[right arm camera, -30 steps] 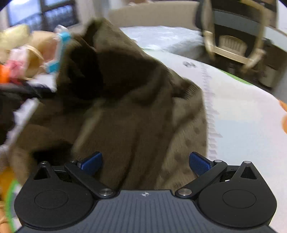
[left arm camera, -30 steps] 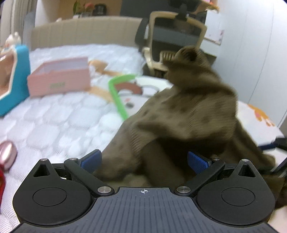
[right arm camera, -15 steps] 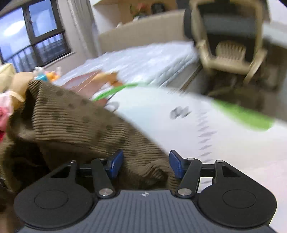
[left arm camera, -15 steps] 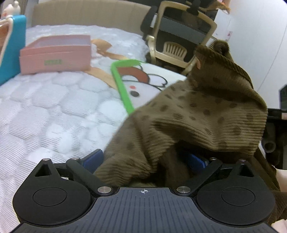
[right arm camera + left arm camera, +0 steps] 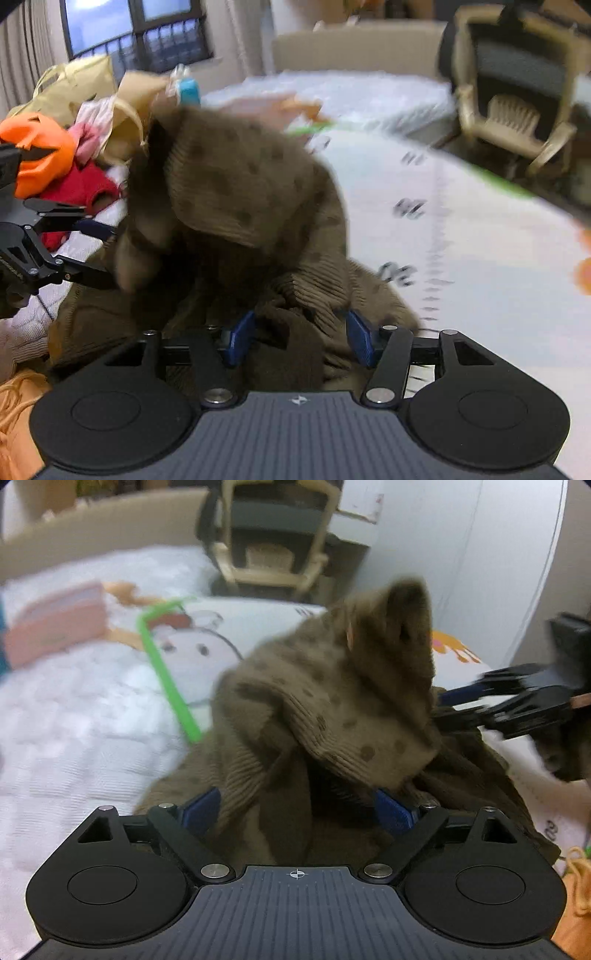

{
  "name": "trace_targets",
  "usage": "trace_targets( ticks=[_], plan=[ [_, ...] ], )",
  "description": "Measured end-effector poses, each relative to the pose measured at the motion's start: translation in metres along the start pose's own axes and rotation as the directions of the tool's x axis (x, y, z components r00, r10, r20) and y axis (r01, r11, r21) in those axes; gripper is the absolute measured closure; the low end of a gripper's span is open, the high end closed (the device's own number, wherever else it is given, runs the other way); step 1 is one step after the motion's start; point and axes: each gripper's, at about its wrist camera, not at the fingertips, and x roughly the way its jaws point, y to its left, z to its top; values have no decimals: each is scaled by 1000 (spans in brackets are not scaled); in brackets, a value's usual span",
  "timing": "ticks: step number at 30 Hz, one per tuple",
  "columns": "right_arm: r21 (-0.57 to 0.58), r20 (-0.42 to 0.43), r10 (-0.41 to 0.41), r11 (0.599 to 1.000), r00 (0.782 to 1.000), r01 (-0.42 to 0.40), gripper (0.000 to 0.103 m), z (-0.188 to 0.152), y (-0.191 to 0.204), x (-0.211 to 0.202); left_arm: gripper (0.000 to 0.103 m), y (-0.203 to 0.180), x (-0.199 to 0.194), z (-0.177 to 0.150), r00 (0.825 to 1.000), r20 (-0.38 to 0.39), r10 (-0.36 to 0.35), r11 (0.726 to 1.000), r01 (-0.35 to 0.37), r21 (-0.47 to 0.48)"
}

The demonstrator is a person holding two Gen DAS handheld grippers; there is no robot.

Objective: Fold clothes

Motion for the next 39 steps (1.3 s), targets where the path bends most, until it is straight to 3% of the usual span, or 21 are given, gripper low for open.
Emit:
trace_targets(
  ticks=[3,6,11,14,15,16,18,20,22,24,25,26,28,30,32,33,34,36,37,39],
  plan=[
    [-30,76,-19,999,997,21,36,-7,16,-36,8,-18,-34,-4,997,76,17,999,-20,42],
    [-39,62,40,999,997,-37,33,-23,37,-56,7,-49,-57,-15,994,102,-36,991,22,133],
    [-109,-34,131,985,991,-134,28,-63,78,-58,7,-108,-45,-40,993,41,-109,945,91,313],
    [-202,-53,119,971,991,-127,25,-84,105,-55,7,-124,-22,-42,996,28,-81,927,65,369],
    [-247,-48,79,965,996,-89,38,-89,113,-52,7,-124,-18,-41,997,26,-70,929,56,366],
    [-284,-36,35,958,999,-44,66,-91,117,-49,7,-125,-13,-39,998,23,-59,931,46,363],
    [-260,-8,7,966,1000,-8,82,-81,105,-50,7,-125,-13,-36,998,24,-63,933,50,357],
    [-190,72,-31,981,997,44,88,-59,80,-65,7,-122,-16,-35,996,30,-79,929,62,365],
    [-127,201,-154,975,967,181,89,-32,50,-86,7,-122,-17,-37,995,29,-90,926,73,369],
    [-27,291,-316,941,903,338,89,-10,12,-103,7,-122,-13,-39,996,21,-83,930,70,361],
    [28,325,-397,911,859,411,89,0,-7,-111,7,-121,-10,-39,997,16,-76,933,65,354],
    [69,334,-477,872,813,484,89,7,-23,-112,7,-120,-7,-40,997,13,-70,936,61,347],
    [140,266,-593,804,760,578,83,13,-57,-104,7,-118,-3,-40,998,7,-58,942,53,332],
    [238,182,-611,788,771,568,80,10,-86,-96,8,-117,0,-40,999,10,-45,942,39,335],
    [302,141,-564,807,813,508,72,1,-97,-88,29,-117,1,-41,999,19,-40,934,31,355],
    [309,138,-543,818,828,485,61,-4,-97,-85,45,-116,1,-41,999,17,-49,931,40,363],
    [301,141,-530,828,836,474,55,-8,-93,-81,57,-113,1,-40,998,17,-66,932,55,358],
    [263,148,-511,846,847,464,54,-12,-82,-72,74,-106,0,-34,996,28,-80,935,66,348],
    [237,160,-495,859,854,454,54,-10,-75,-72,80,-102,-1,-29,996,39,-78,937,60,345],
    [181,187,-456,887,870,426,51,-3,-59,-74,82,-80,-6,-9,995,101,-24,948,-10,319]
  ],
)
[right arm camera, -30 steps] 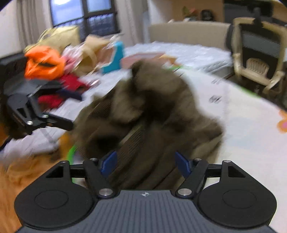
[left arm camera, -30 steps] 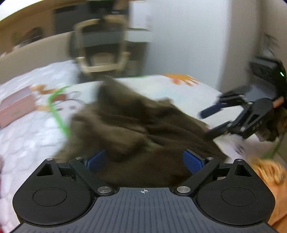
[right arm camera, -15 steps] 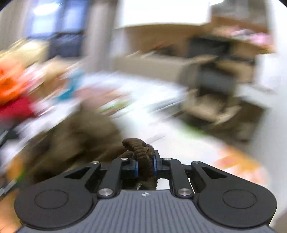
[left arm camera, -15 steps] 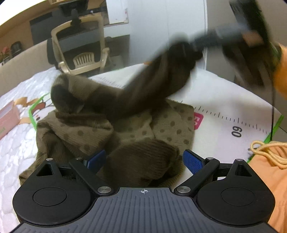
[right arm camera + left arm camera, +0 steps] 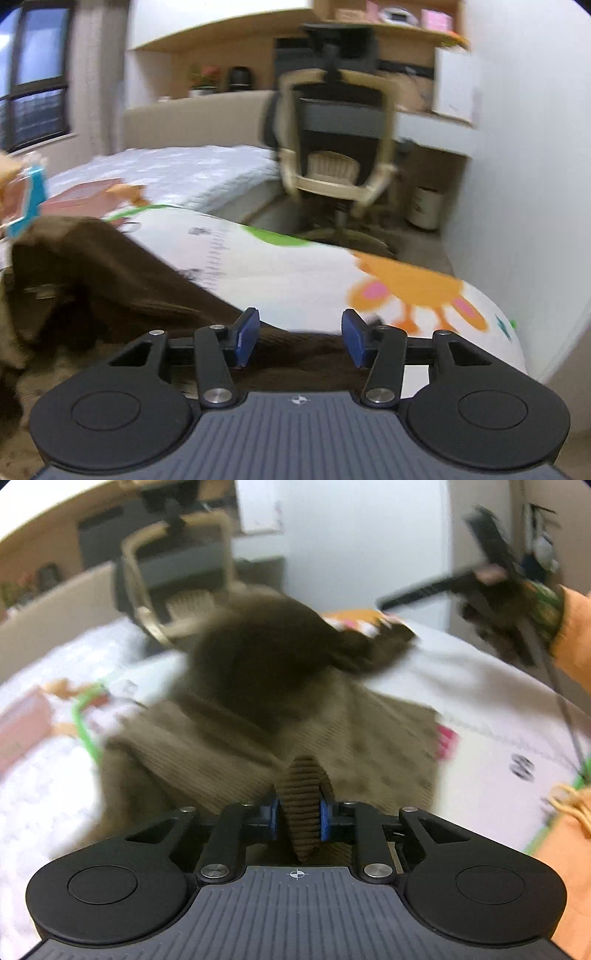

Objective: Fold clothes

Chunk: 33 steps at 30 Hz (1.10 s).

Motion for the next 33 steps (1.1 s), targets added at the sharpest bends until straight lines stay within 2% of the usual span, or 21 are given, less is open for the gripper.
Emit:
trace_targets(
  ticks=[2,3,5,6,8,10,11,12,14,15,17,18,19,21,24,27,28,29,30,31,33],
  plan=[
    [-50,18,58,997,998,-57,41,8,17,-7,83,27,-4,12,996,41,73,997,-72,-23],
    [-64,22,98,993,995,-97,39,13,28,-6,91,49,-5,19,989,64,131,990,-127,-61],
    [-76,-13,234,969,972,-234,39,25,57,-1,93,94,-9,26,965,96,242,961,-225,-158],
    [-80,-50,311,946,949,-314,38,29,71,4,94,116,-11,28,947,107,302,940,-277,-200],
    [-78,-125,457,880,881,-468,38,38,100,15,94,154,-15,26,906,122,405,894,-366,-258],
    [-99,-251,517,827,818,-553,38,47,130,42,94,187,-18,20,881,109,460,856,-408,-318],
    [-129,-294,505,821,812,-557,38,55,140,58,94,203,-18,16,873,97,478,838,-421,-347],
    [-166,-327,477,821,816,-547,38,64,148,76,94,215,-19,12,872,84,482,827,-421,-374],
    [-233,-281,347,880,895,-414,40,89,151,114,91,224,-22,5,896,83,437,831,-367,-418],
    [-235,-245,276,913,930,-333,44,101,150,133,85,225,-25,1,915,100,391,844,-313,-435],
    [-208,-181,152,960,972,-189,43,118,143,167,55,215,-30,-5,949,137,283,876,-198,-440],
    [-197,-170,120,968,978,-153,41,119,140,180,36,207,-28,-7,964,152,218,891,-133,-435],
    [-188,-180,110,972,977,-144,41,117,138,191,27,195,-26,-8,976,167,139,907,-58,-416],
    [-170,-214,107,975,971,-145,40,110,136,207,20,169,-20,-9,983,181,-20,925,87,-370],
    [-147,-242,122,976,963,-161,40,99,128,210,10,128,2,-9,977,128,-169,937,199,-287],
    [-136,-245,126,977,961,-163,37,94,117,205,10,85,25,-17,980,48,-193,969,198,-145],
    [-136,-242,122,978,963,-158,35,96,113,202,18,70,32,-20,982,26,-189,978,190,-90],
    [-136,-237,117,979,965,-152,35,96,110,199,32,62,35,-21,991,31,-130,991,131,-26],
    [-134,-230,111,980,967,-144,34,96,107,192,68,53,39,-22,997,41,-70,997,68,37],
    [-131,-223,105,982,969,-136,34,96,103,184,89,55,42,-21,999,44,-32,998,29,59],
    [-119,-204,101,985,974,-128,34,103,95,175,90,81,42,-13,997,74,-26,1000,24,20]
  ],
)
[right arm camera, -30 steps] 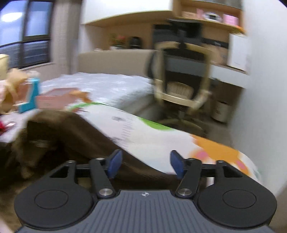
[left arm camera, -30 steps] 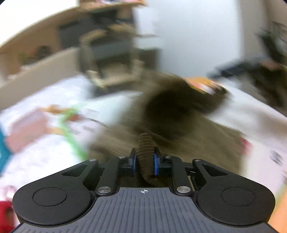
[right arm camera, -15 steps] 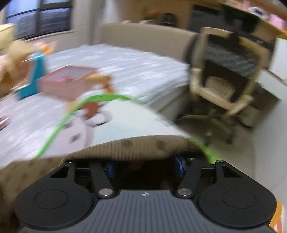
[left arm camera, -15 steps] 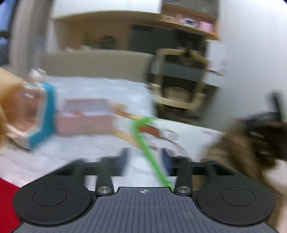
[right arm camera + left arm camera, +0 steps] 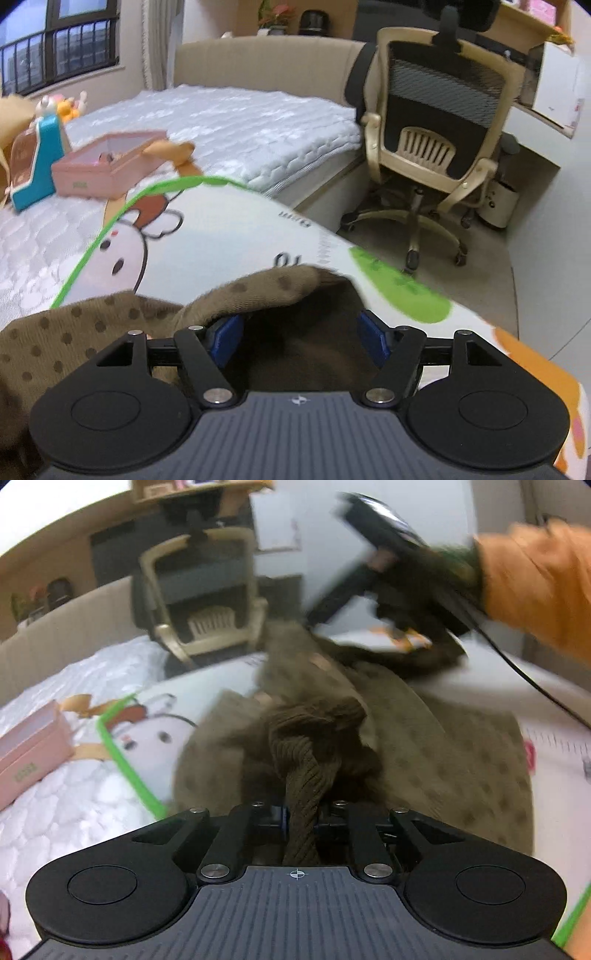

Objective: Fold clothes

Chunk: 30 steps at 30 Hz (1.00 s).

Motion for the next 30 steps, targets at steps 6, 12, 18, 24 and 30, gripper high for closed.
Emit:
trace_targets(
  ticks=[6,12,18,24,30],
  plan=[
    [4,73,27,1000,997,-27,29,11,-1,-20,92,135,-4,24,878,41,476,870,-464,-167],
    [-81,-8,138,987,990,-138,27,7,38,0,88,252,-12,-24,789,-145,597,622,-570,-537],
    [-181,-86,19,983,996,-34,28,21,50,52,64,262,-3,-59,770,-261,583,555,-611,-564],
    [-137,165,-216,961,962,239,28,53,37,51,23,264,-17,-75,842,-244,481,533,-502,-681],
    [32,-18,311,950,950,-311,47,52,78,47,13,227,-28,-76,942,-73,327,554,-253,-793]
  ],
)
